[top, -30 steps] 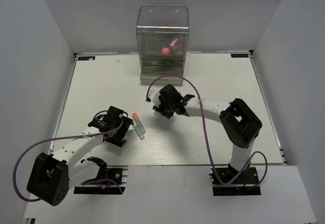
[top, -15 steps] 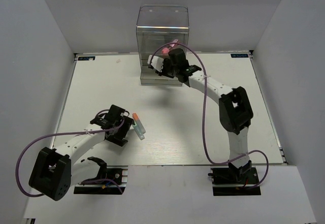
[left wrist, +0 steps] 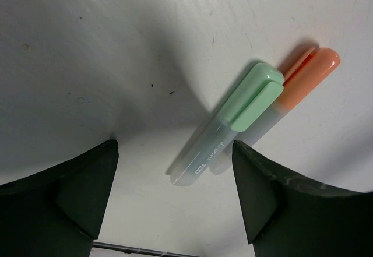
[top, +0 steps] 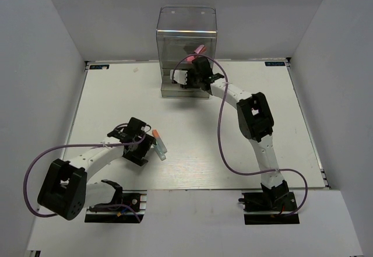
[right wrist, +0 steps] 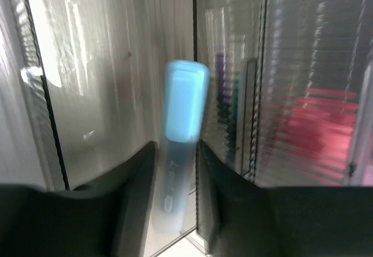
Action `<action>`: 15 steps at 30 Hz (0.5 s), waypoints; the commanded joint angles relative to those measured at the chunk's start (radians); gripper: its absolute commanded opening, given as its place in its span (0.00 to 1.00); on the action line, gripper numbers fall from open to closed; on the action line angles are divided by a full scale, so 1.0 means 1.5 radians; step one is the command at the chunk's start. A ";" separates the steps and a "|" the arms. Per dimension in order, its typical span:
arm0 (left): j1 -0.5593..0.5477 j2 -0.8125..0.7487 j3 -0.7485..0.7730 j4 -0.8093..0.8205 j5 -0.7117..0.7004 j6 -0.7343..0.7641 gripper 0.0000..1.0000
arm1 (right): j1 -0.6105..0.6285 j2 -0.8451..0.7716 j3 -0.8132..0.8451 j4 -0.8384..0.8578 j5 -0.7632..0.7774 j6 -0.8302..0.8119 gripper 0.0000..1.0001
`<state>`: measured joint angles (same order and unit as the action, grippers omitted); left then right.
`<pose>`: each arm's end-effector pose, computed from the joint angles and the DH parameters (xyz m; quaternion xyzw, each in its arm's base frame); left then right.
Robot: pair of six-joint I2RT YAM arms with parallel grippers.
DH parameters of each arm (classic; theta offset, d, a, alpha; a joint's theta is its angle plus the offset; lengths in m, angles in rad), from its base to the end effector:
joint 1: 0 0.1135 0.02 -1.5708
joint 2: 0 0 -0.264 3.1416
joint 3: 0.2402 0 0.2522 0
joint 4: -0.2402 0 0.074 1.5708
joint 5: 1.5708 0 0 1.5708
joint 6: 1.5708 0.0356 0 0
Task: Sort the stationery into containers
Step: Place the pen in the drawer.
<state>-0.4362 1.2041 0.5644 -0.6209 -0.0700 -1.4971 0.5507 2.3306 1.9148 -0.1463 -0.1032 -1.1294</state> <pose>0.1743 -0.0785 0.1576 -0.5042 0.8490 -0.1074 0.1162 0.4606 0.2871 0.2025 -0.6677 0.5650 -0.0944 0.4754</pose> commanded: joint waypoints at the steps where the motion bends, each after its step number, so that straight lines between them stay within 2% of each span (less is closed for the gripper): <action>1: -0.004 0.011 0.031 -0.009 0.002 0.017 0.87 | -0.007 -0.009 0.028 0.023 0.002 -0.003 0.47; 2: -0.004 0.020 0.031 -0.009 0.002 0.025 0.87 | -0.008 -0.021 0.009 0.023 -0.005 0.003 0.52; 6: -0.004 0.048 0.046 -0.009 0.002 0.039 0.82 | -0.010 -0.074 -0.062 0.045 -0.025 0.039 0.59; 15: -0.004 0.135 0.106 -0.017 0.002 0.072 0.82 | -0.012 -0.277 -0.261 0.071 -0.112 0.181 0.62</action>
<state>-0.4362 1.3750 0.6895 -0.6411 -0.0593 -1.4204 0.5365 2.0583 1.5925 -0.0975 -0.1944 -0.9558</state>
